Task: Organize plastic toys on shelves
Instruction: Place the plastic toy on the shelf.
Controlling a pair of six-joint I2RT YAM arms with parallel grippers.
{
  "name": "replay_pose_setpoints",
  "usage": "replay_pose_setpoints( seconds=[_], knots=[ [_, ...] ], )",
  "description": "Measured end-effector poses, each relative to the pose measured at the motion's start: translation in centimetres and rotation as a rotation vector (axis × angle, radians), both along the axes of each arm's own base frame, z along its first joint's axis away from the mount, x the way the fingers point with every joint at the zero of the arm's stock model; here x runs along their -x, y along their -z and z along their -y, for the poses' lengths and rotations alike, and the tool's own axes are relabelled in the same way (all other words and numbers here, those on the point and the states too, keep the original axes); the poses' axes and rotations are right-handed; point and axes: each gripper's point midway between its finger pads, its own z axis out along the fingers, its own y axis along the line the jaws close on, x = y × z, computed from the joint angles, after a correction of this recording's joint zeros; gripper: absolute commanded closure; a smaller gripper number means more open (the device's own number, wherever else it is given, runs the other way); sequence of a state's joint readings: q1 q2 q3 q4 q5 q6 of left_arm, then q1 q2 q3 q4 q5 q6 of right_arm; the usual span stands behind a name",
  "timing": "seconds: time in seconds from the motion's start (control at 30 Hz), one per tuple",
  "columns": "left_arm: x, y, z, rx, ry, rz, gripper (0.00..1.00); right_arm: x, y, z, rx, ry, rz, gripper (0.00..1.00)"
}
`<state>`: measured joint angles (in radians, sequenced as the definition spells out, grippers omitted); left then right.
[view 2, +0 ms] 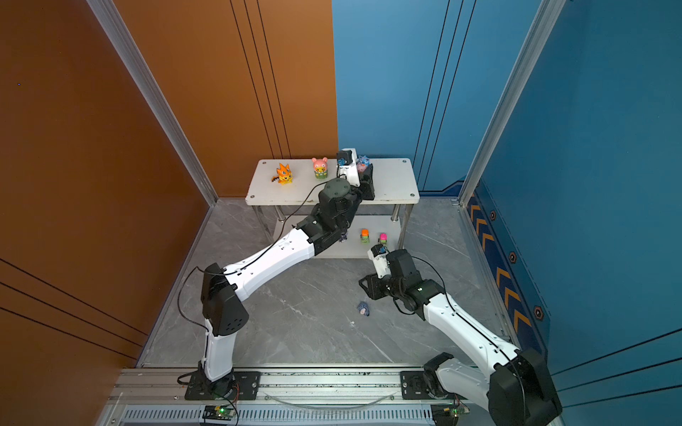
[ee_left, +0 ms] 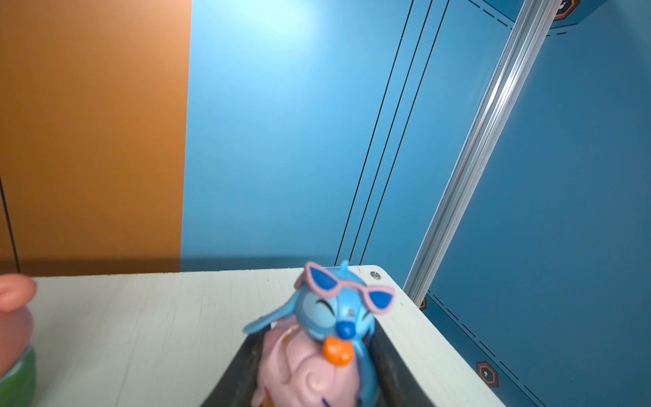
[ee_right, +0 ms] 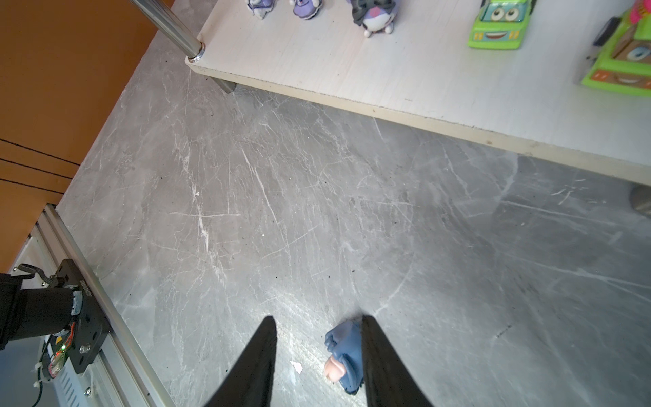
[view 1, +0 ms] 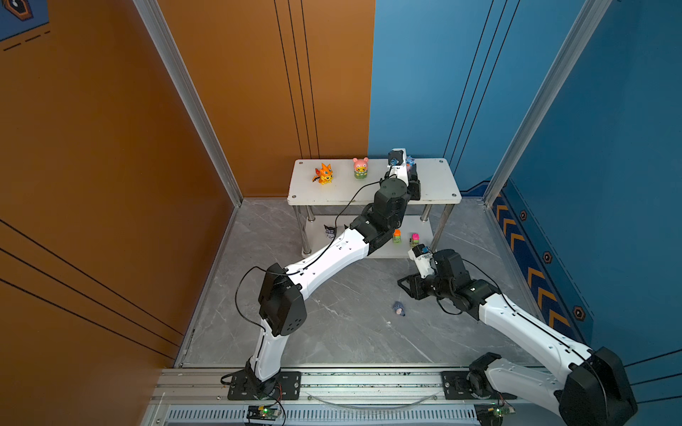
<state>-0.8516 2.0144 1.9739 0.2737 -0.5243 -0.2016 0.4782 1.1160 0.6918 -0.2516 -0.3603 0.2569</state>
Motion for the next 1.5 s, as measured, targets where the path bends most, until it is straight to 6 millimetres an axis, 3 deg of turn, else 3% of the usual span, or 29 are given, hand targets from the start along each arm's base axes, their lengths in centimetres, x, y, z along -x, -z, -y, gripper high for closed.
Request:
replay_pose_setpoints(
  seconds=[0.13, 0.33, 0.57, 1.1, 1.27, 1.5],
  knots=[
    [-0.2, 2.0, 0.2, -0.028, 0.000, -0.027, 0.66, 0.0, 0.0, 0.0, -0.004, 0.000, -0.003, 0.59],
    [-0.2, 1.7, 0.0, 0.001, -0.005, -0.011, 0.65, 0.1, 0.0, 0.0, -0.004, 0.000, -0.004, 0.59],
    [-0.2, 1.6, 0.0, 0.011, -0.010, -0.003, 0.54, 0.1, 0.1, 0.0, -0.002, 0.000, -0.006, 0.58],
    [-0.1, 1.5, -0.2, 0.026, -0.012, -0.009, 0.42, 0.1, 0.1, 0.0, -0.004, 0.003, -0.008, 0.59],
    [-0.1, 1.5, -0.2, 0.028, -0.011, -0.011, 0.43, 0.1, 0.1, 0.0, -0.006, 0.005, -0.010, 0.59],
    [-0.1, 1.7, -0.3, 0.023, -0.011, -0.019, 0.33, 0.1, 0.1, 0.0, -0.006, 0.005, -0.010, 0.59]
  ],
)
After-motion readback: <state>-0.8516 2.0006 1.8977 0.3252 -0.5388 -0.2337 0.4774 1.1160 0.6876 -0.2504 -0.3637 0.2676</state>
